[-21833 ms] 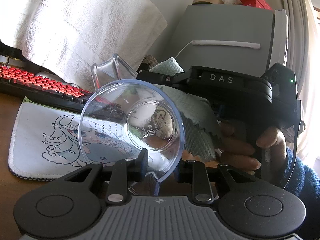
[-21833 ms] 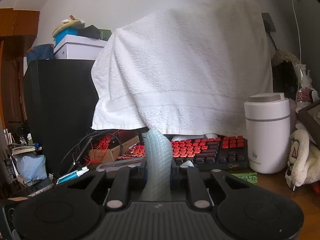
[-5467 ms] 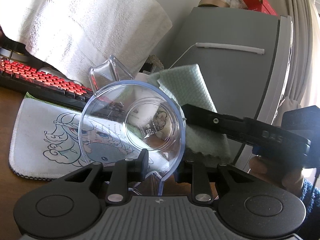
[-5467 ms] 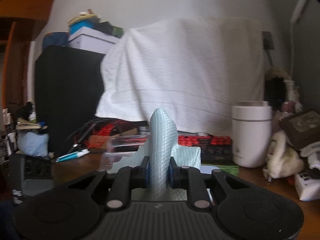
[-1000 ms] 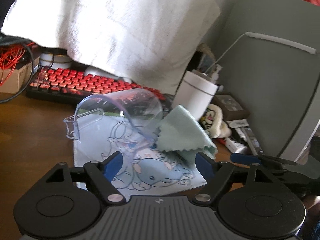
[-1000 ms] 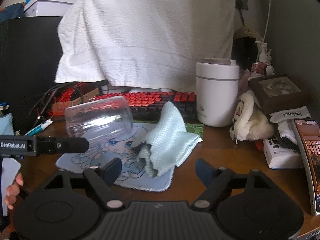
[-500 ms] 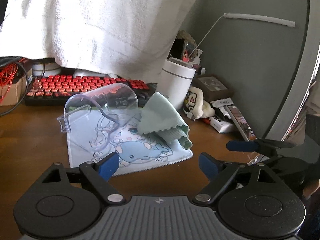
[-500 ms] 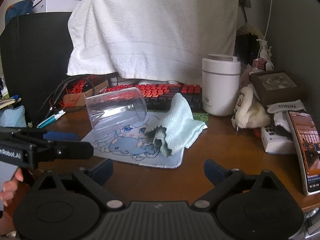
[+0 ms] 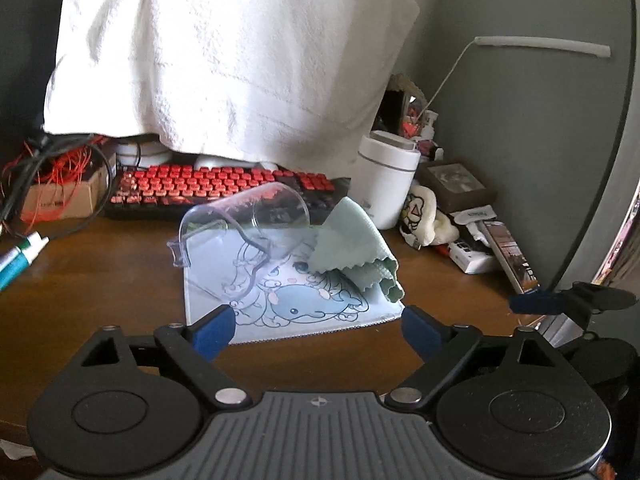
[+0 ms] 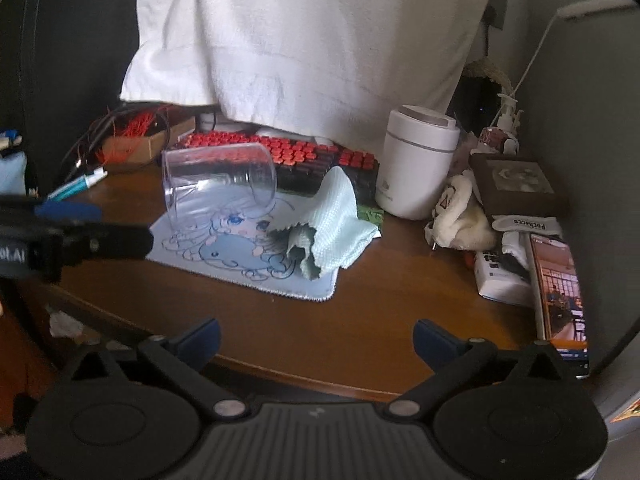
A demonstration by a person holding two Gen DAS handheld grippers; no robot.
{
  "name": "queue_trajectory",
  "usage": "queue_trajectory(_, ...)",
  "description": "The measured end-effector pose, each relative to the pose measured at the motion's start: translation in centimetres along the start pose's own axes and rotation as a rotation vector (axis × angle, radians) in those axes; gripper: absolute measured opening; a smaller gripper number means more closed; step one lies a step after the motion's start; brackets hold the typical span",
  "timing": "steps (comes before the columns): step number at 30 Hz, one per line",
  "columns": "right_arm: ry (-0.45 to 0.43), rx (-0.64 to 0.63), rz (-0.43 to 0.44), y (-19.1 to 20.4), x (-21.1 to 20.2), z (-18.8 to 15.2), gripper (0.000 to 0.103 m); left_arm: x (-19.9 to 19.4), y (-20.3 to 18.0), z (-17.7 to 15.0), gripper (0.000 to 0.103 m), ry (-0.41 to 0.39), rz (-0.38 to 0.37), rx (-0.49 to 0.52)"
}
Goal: Clean container
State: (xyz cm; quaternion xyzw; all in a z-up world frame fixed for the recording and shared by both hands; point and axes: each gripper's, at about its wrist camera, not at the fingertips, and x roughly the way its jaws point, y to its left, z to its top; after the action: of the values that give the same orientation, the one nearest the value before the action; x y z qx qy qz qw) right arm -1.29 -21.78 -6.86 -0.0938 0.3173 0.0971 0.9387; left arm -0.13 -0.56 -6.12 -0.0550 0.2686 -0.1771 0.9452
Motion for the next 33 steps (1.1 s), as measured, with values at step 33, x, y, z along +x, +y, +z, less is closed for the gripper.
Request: queue_trajectory(33,-0.031,0.134,0.051,0.5,-0.7,2.8,0.103,-0.6,-1.2,2.1,0.098,0.039,0.25,0.051)
